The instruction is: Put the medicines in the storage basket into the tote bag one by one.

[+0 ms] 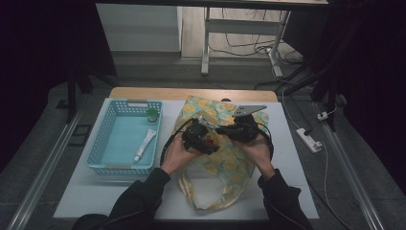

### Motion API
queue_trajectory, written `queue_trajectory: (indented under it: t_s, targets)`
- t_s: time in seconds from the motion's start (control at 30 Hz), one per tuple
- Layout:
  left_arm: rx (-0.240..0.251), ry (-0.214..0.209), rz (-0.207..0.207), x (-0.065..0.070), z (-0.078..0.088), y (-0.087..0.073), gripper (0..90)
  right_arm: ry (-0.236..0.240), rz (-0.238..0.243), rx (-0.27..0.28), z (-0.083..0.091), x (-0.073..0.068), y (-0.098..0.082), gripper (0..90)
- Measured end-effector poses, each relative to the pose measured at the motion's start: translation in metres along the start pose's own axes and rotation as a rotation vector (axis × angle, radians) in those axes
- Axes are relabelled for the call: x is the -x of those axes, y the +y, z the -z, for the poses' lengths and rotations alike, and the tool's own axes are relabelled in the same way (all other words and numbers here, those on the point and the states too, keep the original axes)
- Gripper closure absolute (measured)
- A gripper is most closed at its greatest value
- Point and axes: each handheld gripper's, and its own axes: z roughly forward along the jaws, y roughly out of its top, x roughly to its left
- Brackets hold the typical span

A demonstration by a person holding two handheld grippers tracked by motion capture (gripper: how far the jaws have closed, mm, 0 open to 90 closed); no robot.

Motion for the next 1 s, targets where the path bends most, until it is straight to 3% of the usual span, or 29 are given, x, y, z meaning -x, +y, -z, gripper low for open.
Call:
queue_trajectory:
  t_s: [0.7,1.0]
  targets:
    - [-0.017,0.074,0.026,-0.014,-0.026,0.004,20.0,-0.011,-0.005,-0.024,-0.008,0.008,-0.008,90.0]
    - [-0.034,0.097,0.017,-0.016,-0.041,0.002,19.9,-0.03,-0.008,-0.036,-0.01,0.012,-0.011,90.0]
